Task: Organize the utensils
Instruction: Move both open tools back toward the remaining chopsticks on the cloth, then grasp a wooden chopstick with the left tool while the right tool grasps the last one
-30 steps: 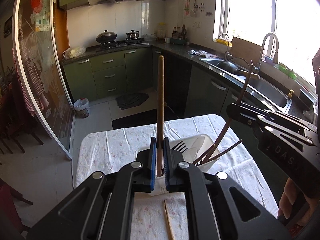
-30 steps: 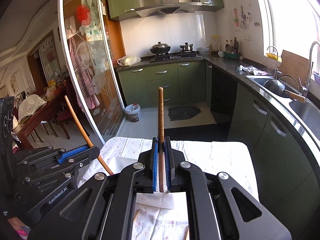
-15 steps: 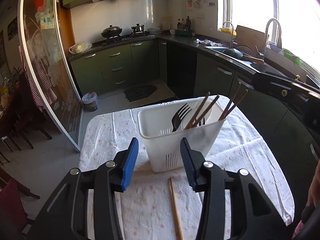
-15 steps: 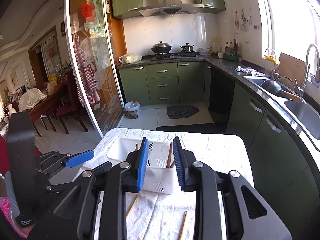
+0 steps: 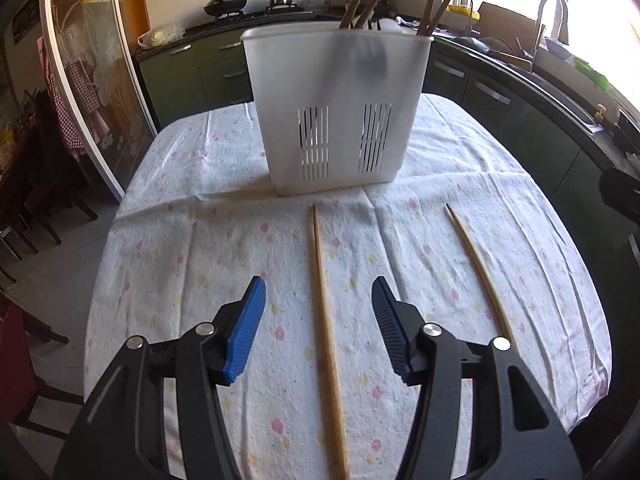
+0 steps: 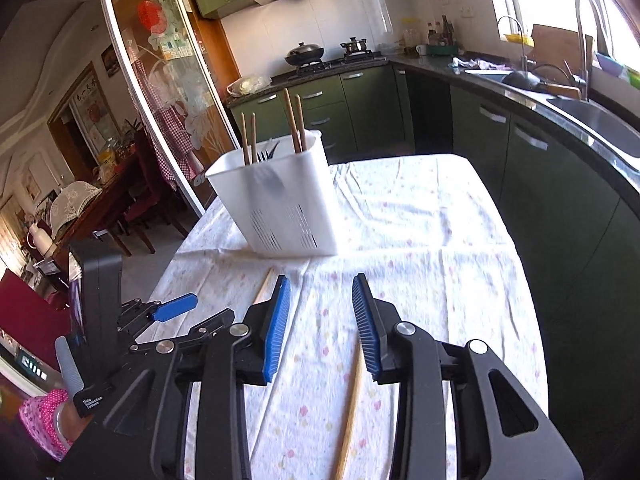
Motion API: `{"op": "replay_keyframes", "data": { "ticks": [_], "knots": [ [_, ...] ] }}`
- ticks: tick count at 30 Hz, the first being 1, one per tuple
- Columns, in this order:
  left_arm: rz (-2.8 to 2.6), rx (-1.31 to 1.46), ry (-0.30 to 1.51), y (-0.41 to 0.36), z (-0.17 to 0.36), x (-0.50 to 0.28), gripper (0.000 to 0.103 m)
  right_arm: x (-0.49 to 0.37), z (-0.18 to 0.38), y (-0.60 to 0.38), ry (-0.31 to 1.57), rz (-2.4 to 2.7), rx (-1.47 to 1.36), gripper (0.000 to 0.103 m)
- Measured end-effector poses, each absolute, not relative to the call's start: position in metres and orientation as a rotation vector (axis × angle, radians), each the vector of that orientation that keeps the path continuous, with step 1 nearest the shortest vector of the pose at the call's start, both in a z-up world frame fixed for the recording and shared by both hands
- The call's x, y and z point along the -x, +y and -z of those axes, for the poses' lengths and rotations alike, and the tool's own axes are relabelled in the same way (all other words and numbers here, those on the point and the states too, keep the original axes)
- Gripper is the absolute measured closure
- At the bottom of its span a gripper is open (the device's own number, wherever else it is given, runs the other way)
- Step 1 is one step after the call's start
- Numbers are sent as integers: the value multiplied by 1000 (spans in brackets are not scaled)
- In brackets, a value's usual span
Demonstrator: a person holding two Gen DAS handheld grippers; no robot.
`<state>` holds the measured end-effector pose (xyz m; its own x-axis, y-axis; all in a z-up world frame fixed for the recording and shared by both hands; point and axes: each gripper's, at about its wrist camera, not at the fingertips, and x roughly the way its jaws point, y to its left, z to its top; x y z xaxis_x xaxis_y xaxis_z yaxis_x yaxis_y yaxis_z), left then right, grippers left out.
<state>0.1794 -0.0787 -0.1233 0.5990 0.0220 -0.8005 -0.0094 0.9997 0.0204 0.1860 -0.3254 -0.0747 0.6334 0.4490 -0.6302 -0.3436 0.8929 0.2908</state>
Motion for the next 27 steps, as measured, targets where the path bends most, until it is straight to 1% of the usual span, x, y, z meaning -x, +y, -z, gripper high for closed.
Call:
{"op": "replay_keyframes", "data": {
  "ticks": [6,14,15,17,18,19,21,27],
  "knots": [
    [-34,-21,998,-79,151,-192,50,-183,86,-330,782,-458,-163,70],
    [-43,14,1071,-76,167,-209,49,-193,86,-319,800,-466,-149,69],
    [-45,13,1072,-75,167,-210,50,-194,86,-318,801,-467,-149,69],
    [-47,16,1074,-75,166,-211,58,-197,88,-318,810,-462,-143,68],
    [-44,16,1074,-75,166,-212,65,-200,90,-316,821,-455,-133,67],
    [-40,15,1073,-75,165,-213,78,-203,94,-314,837,-447,-115,64],
    [-29,9,1078,-76,164,-213,96,-211,104,-312,879,-437,-92,61],
    [-26,25,1058,-69,158,-207,96,-235,147,-298,986,-371,9,61]
  ]
}}
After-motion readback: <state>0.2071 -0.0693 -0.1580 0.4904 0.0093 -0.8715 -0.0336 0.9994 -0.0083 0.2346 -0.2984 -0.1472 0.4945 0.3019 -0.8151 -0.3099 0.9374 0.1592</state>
